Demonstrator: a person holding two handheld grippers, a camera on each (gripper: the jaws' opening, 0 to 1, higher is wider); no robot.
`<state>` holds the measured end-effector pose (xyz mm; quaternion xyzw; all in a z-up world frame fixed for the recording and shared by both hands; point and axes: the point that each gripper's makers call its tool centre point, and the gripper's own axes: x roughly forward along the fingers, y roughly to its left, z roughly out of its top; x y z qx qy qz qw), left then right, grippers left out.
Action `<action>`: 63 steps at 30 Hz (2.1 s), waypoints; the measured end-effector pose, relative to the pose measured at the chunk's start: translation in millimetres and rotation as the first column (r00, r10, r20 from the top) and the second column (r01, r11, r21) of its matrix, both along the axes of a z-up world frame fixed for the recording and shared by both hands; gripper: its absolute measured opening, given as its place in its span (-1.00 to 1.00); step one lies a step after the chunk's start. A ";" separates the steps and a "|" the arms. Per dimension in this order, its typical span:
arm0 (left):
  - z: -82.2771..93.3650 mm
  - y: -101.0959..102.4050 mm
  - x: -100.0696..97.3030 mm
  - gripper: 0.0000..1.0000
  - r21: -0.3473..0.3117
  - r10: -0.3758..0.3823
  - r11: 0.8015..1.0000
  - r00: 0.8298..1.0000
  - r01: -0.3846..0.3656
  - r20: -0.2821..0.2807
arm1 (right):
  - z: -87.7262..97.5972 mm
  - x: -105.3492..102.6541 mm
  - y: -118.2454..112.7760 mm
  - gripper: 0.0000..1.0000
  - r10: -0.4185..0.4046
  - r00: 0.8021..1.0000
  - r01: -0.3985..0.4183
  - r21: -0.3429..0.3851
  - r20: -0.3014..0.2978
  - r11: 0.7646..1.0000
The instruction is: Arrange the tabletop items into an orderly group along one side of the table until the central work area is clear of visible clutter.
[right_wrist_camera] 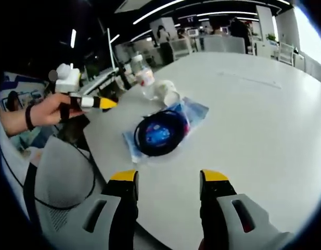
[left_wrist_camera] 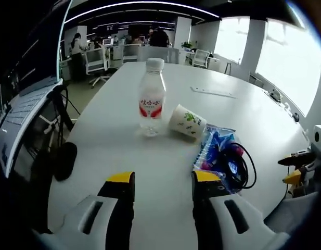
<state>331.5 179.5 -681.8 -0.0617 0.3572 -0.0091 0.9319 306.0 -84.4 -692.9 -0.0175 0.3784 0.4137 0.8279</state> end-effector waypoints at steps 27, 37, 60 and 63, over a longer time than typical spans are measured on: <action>-7.0 -24.1 -12.8 -0.16 -0.029 -0.047 0.998 0.999 0.047 -0.002 | 4.8 38.6 45.3 -0.11 0.064 0.998 -0.064 0.021 0.011 0.998; -7.8 -19.4 -13.9 -0.17 -0.038 -0.038 0.999 0.999 0.038 -0.001 | 2.8 49.5 62.9 -0.11 0.078 0.997 -0.078 0.030 0.002 0.997; -12.5 -14.7 -16.7 -0.20 -0.045 -0.034 0.998 0.999 0.034 -0.006 | -0.8 60.6 81.5 -0.12 0.118 0.993 -0.118 0.016 0.005 0.993; -13.7 -13.3 -18.4 -0.20 -0.046 -0.032 0.998 0.999 0.032 -0.010 | 1.7 65.4 88.9 -0.12 0.130 0.991 -0.130 0.013 0.014 0.991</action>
